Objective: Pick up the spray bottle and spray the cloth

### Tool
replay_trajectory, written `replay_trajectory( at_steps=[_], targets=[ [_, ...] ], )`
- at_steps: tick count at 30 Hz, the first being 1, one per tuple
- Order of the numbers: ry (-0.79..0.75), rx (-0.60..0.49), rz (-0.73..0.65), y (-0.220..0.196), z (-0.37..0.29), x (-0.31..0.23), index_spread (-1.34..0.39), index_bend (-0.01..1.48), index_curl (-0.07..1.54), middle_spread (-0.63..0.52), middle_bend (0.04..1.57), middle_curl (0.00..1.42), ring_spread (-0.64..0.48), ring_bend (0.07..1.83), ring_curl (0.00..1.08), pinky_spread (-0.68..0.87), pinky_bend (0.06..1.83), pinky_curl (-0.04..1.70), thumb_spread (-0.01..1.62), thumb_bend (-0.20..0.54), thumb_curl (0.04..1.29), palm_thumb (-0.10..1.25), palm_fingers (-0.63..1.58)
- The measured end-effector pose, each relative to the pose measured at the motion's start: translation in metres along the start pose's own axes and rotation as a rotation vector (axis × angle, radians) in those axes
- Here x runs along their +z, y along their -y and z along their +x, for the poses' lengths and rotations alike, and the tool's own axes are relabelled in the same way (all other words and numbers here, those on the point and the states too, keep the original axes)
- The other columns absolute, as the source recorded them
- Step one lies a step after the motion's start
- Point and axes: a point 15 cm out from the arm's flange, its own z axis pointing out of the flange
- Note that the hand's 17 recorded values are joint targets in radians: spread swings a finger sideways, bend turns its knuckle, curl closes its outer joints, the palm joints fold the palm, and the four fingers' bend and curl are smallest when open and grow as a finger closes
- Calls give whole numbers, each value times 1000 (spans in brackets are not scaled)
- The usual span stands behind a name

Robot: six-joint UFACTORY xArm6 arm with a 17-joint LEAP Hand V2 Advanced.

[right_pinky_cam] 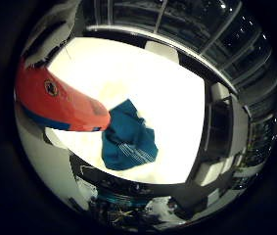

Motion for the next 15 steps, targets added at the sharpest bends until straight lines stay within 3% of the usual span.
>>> replay_trajectory(
  at_steps=[6, 15],
  targets=[
    [129, 53, 69, 3, 12, 8, -233, 1038, 861, -75, 1372, 636, -155, 1498, 594, -208, 992, 1448, 656, -17, 913, 1052, 1172],
    [269, 115, 82, -33, 26, 52, -237, 1028, 872, -75, 1373, 636, -155, 1501, 591, -192, 994, 1449, 654, -17, 915, 1058, 1171]
  ],
)
